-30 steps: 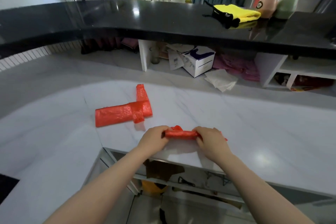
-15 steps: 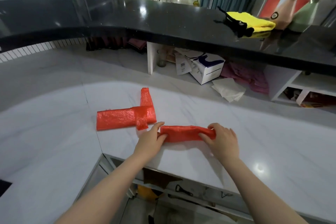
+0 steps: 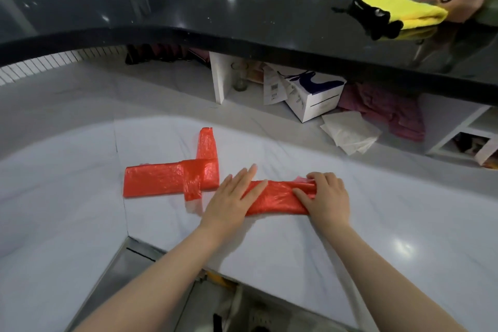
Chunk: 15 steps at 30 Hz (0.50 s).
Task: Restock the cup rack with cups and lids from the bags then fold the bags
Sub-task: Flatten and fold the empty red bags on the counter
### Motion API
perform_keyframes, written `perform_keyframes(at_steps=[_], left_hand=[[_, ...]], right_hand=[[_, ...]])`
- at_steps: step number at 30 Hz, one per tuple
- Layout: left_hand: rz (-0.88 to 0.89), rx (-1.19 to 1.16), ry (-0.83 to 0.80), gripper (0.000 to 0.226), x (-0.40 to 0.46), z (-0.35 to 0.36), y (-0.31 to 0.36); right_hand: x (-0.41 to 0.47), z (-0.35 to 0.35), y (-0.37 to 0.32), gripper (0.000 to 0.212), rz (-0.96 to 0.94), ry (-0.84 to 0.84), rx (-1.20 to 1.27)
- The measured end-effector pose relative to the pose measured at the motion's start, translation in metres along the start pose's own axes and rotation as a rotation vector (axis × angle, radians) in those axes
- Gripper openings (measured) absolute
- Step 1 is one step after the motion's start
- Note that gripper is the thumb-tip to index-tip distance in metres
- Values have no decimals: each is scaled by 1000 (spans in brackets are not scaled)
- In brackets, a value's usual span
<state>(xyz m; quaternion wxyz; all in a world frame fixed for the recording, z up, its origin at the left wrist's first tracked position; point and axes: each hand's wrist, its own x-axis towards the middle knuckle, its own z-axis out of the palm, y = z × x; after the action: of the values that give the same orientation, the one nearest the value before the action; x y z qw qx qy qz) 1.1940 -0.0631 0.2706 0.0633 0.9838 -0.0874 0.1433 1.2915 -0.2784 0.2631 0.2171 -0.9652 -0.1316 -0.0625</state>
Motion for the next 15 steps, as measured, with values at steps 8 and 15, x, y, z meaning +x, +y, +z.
perform_keyframes(at_steps=[8, 15], left_hand=[[-50, 29, -405, 60, 32, 13, -7], [-179, -82, -278, 60, 42, -2, 2]], right_hand=[[18, -3, -5, 69, -478, -264, -226], [38, 2, 3, 72, -411, -420, -242]])
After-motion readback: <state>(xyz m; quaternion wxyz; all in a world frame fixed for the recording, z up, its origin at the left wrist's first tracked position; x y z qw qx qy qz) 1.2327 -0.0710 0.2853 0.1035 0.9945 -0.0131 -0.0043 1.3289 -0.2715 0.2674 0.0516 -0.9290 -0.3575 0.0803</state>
